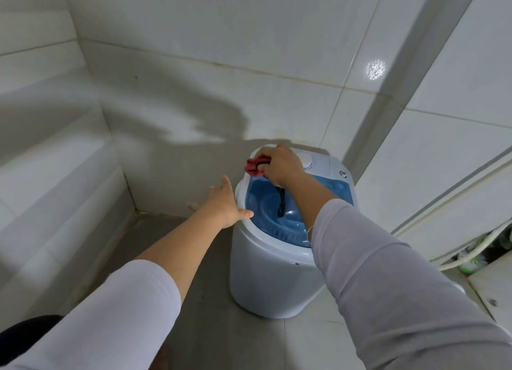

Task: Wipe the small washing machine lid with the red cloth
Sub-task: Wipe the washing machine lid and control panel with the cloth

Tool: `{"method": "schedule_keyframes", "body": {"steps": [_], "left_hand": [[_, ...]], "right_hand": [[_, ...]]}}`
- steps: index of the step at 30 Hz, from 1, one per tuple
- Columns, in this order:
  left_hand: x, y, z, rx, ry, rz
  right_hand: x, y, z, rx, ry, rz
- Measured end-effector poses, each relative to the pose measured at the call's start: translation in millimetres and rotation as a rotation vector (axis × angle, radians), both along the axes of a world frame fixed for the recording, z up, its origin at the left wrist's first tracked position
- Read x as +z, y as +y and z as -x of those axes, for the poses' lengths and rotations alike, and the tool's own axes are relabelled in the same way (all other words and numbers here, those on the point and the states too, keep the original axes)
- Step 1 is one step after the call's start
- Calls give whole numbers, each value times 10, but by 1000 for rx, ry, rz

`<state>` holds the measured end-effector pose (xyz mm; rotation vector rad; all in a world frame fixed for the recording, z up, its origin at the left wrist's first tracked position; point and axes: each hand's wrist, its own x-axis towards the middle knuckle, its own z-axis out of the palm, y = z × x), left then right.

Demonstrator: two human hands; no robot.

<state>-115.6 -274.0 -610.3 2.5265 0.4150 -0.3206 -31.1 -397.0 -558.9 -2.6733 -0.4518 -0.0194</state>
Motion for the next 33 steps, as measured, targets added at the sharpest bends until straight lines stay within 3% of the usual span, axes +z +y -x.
{"method": "schedule_keyframes", "body": {"steps": [6,15,33], "left_hand": [[43,-18,3,-26,37,-65],[43,-14,20,-18,30,-73],[45,-58,66,-7,12,-101]], "right_hand": [[-291,210,-19,-25,-10,262],[-262,113,-27,-18,28,143],[-102,-607,59,-140,48,148]]}}
